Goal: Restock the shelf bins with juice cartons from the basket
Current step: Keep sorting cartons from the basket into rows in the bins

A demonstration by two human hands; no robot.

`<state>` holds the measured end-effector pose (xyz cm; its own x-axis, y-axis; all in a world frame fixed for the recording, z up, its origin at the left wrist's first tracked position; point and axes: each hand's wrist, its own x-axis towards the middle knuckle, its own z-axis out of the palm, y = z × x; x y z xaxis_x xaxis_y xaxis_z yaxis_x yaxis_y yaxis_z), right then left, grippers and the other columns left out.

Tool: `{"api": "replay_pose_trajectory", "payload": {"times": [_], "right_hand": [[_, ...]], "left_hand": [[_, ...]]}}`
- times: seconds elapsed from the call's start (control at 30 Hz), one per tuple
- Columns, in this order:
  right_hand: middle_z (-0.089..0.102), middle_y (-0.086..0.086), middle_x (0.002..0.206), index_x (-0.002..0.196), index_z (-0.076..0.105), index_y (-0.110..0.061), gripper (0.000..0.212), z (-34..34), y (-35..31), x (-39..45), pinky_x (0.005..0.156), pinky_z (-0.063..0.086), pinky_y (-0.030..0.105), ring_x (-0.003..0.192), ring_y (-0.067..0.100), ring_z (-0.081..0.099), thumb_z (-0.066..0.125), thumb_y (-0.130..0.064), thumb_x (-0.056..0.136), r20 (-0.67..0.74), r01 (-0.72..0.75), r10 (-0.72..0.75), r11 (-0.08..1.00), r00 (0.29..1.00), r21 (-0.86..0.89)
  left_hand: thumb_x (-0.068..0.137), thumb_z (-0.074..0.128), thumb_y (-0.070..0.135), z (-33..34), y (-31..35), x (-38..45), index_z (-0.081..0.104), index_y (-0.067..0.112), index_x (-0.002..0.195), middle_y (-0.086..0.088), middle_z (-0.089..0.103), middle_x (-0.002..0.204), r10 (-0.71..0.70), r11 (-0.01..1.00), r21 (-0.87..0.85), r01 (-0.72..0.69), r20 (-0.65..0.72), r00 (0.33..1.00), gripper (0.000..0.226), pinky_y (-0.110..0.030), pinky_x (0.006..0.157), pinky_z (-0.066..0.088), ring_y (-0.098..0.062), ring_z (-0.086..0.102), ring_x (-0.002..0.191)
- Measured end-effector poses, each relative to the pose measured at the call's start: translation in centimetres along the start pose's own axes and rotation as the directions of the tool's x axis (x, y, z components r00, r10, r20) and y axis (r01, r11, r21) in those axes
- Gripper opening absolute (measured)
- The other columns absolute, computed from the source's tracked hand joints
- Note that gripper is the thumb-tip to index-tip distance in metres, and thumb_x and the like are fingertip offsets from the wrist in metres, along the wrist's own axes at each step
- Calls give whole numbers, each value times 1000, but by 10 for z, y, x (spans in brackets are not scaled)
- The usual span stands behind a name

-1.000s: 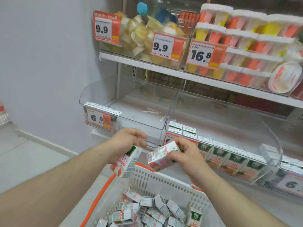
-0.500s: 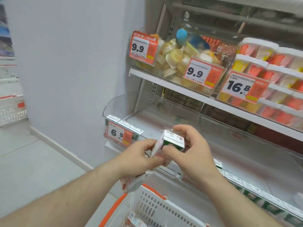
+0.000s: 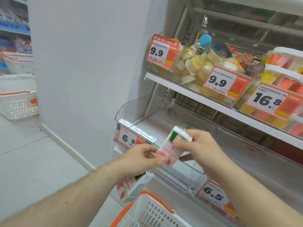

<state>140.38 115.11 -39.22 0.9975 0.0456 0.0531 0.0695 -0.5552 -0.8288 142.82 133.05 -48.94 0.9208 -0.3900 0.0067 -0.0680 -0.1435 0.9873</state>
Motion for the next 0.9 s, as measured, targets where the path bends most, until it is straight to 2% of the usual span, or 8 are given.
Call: {"api": "replay_pose_trajectory", "payload": {"times": [0.07,0.17,0.27,0.37,0.5,0.57,0.7,0.9], "right_hand": [[73,17,85,91,68,-6,6,-7,2,19,65,59,39,74,24,70,67,-11,88,-123,-83,98,989,988,119],[71,13,91,91,64,-11,9,-5,14,52,65,62,43,81,28,70,67,-16,84,-180,-144,138,989,974,-23],[64,10,89,89,59,-12,9,15,27,72,62,62,42,77,26,65,65,-14,83,-53,-257,252,959,966,-122],[54,17,80,80,54,-8,9,32,37,77,60,58,42,67,31,57,61,-3,76,65,-340,354,927,933,-161],[55,19,81,87,61,0,18,34,48,77,72,61,52,73,38,70,51,1,73,191,-406,412,911,891,-71],[58,24,89,90,60,0,20,31,56,81,75,60,54,72,39,67,49,-5,73,262,-457,428,887,865,59],[59,18,100,107,64,-2,31,29,72,89,69,58,42,84,34,64,45,-6,83,409,-559,432,782,804,274],[64,15,112,108,68,-6,26,28,68,87,73,58,35,91,23,69,48,-4,91,520,-552,376,800,767,235]], "left_hand": [[81,74,47,1,-2,3,71,23,94,3,74,94,-143,989,-61,135,-153,978,27,-27,82,48,-11,66,95],[88,64,49,1,-4,8,71,15,88,6,72,94,-302,950,-158,271,-224,927,35,-26,77,38,-7,58,95],[89,61,53,3,-3,11,72,16,97,2,73,95,-365,921,-230,315,-218,905,40,-20,62,33,-9,60,89],[90,60,53,4,-1,14,72,16,95,2,74,91,-375,915,-257,312,-250,893,39,-20,60,35,-8,61,83],[89,58,57,9,-5,19,73,20,94,5,74,89,-370,922,-219,321,-248,895,41,-24,65,38,-11,64,88],[89,58,58,11,-8,21,75,20,91,5,75,86,-369,923,-214,320,-253,894,41,-24,64,39,-14,66,88],[93,57,51,16,-9,27,75,17,84,3,75,80,-361,927,-206,312,-277,890,39,-24,63,44,-17,66,77],[98,51,45,22,-2,26,72,17,83,9,71,62,-342,939,-150,310,-314,886,38,-22,56,44,-11,61,56]]}}
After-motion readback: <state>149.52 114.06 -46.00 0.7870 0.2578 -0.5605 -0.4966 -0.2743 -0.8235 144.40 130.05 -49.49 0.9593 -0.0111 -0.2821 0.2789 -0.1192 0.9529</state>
